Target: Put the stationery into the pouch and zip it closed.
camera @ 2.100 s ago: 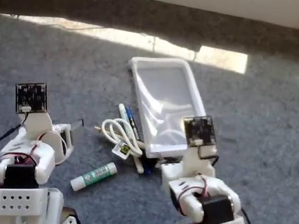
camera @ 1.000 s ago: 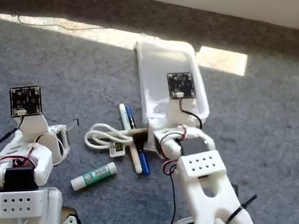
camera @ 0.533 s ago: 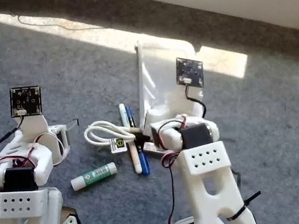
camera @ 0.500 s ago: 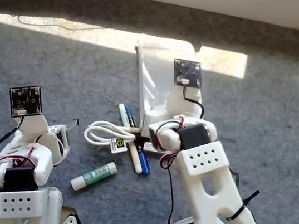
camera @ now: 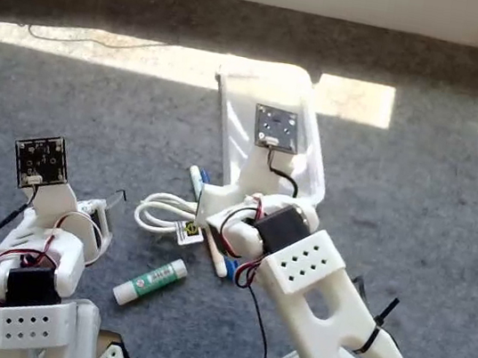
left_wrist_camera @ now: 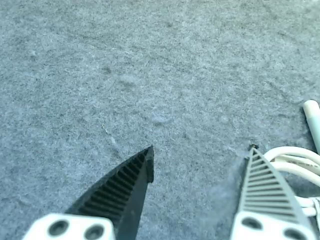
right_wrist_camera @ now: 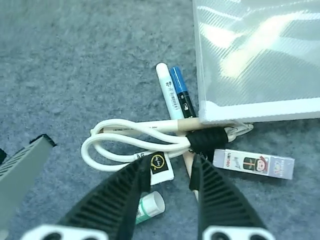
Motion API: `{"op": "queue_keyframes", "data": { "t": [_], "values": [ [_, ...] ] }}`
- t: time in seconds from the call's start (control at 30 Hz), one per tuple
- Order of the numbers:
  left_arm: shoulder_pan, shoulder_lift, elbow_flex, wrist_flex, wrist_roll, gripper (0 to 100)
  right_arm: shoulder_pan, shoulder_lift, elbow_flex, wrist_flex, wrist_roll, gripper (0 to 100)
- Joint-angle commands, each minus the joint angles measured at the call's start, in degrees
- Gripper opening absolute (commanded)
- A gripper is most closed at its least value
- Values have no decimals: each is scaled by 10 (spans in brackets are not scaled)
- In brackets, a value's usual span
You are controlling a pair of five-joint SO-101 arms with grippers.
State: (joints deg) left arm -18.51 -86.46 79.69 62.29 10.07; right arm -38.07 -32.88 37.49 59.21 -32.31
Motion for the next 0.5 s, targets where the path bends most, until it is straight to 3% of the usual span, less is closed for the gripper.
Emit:
{"op": "queue_keyframes", "data": {
  "t": [0.0,0.47],
  "values": [
    [-6,-7,-7,-7,5,274,-8,-3,-36,2,-18,137],
    [-6,-7,-5,-7,5,274,-7,269,-248,100,-136,140]
  ]
}}
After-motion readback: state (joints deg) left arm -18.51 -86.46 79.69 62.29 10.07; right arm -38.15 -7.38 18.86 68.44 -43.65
